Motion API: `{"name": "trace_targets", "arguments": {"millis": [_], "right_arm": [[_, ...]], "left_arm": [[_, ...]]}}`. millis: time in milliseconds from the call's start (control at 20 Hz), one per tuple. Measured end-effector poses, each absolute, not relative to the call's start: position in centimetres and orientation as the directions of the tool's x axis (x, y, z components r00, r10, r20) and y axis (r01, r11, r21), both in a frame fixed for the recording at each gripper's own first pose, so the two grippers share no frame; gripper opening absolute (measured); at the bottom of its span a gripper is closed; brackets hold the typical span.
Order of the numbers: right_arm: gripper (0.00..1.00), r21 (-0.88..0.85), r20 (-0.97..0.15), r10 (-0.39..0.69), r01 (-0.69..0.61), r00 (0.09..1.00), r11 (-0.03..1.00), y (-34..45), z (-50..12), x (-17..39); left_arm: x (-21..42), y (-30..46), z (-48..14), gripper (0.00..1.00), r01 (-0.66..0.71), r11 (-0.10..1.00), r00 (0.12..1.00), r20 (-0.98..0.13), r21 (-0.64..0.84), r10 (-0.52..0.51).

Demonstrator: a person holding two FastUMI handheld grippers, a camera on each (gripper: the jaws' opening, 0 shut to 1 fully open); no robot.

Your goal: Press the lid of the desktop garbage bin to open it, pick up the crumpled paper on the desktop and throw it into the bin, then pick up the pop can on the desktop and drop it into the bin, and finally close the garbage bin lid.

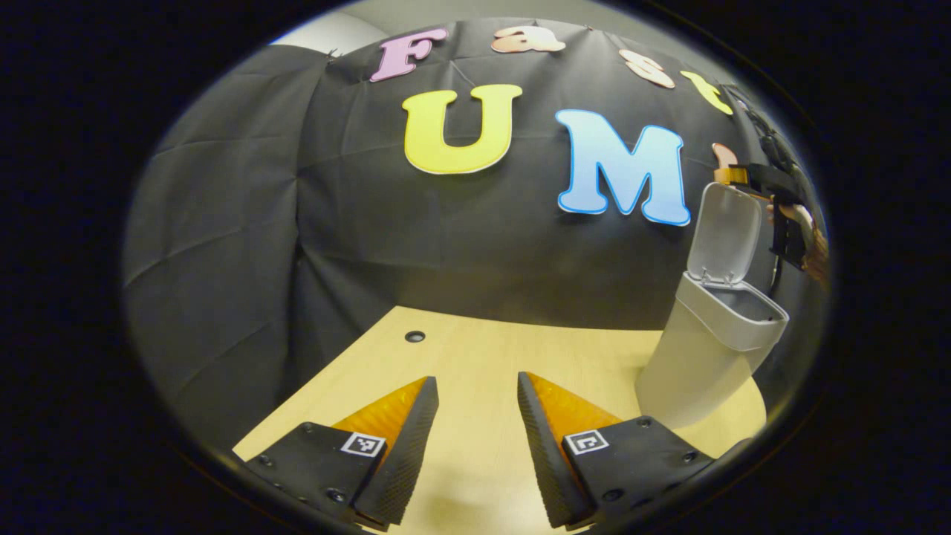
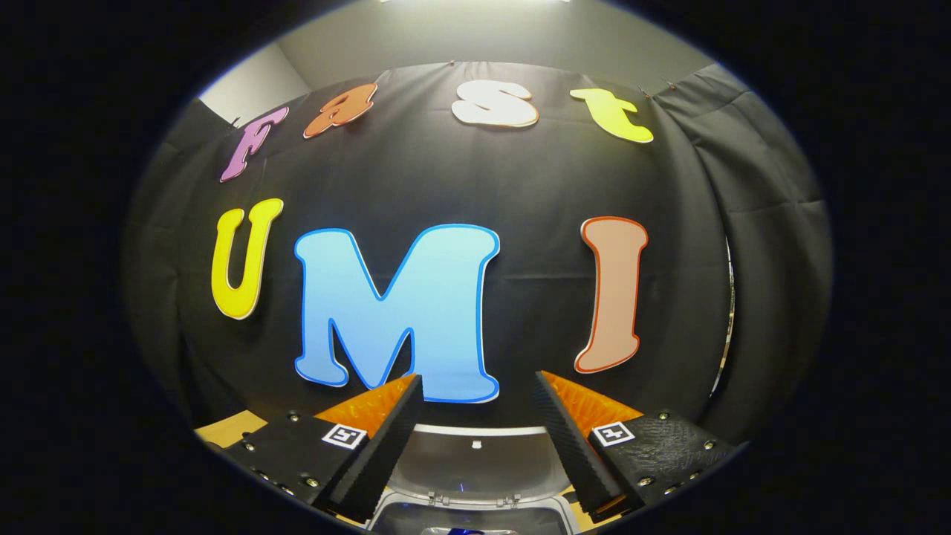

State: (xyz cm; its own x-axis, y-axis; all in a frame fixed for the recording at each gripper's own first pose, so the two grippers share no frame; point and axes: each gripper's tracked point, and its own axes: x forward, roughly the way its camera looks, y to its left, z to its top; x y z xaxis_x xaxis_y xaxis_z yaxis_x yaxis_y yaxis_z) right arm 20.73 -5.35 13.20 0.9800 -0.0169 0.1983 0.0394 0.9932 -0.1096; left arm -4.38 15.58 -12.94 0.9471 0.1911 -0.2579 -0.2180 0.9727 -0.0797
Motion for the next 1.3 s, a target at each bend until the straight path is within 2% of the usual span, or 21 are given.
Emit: {"name": "trace_targets", "arguments": {"millis": [300, 800, 1300], "right_arm": [[0.95, -0.082, 0.173, -0.01, 0.024, 0.985, 0.996, -5.4, 12.4, 19.7], [0.95, -0.088, 0.116, 0.034, -0.024, 0.993, 0.996, -5.1, 7.6, 12.9], [0.95, -0.089, -0.041, 0.031, -0.035, 0.999, 0.995, -5.3, -1.1, 10.4]], "left_arm": [[-3.1, 14.2, -13.1, 0.72, -0.188, 0.978, 0.953, -0.257, -0.088, 0.16], [-1.5, 11.2, -12.9, 0.73, -0.109, 0.989, 0.965, -0.249, -0.103, 0.08], [-1.7, 10.0, -12.4, 0.73, -0.077, 0.992, 0.968, -0.246, -0.099, 0.051]]}}
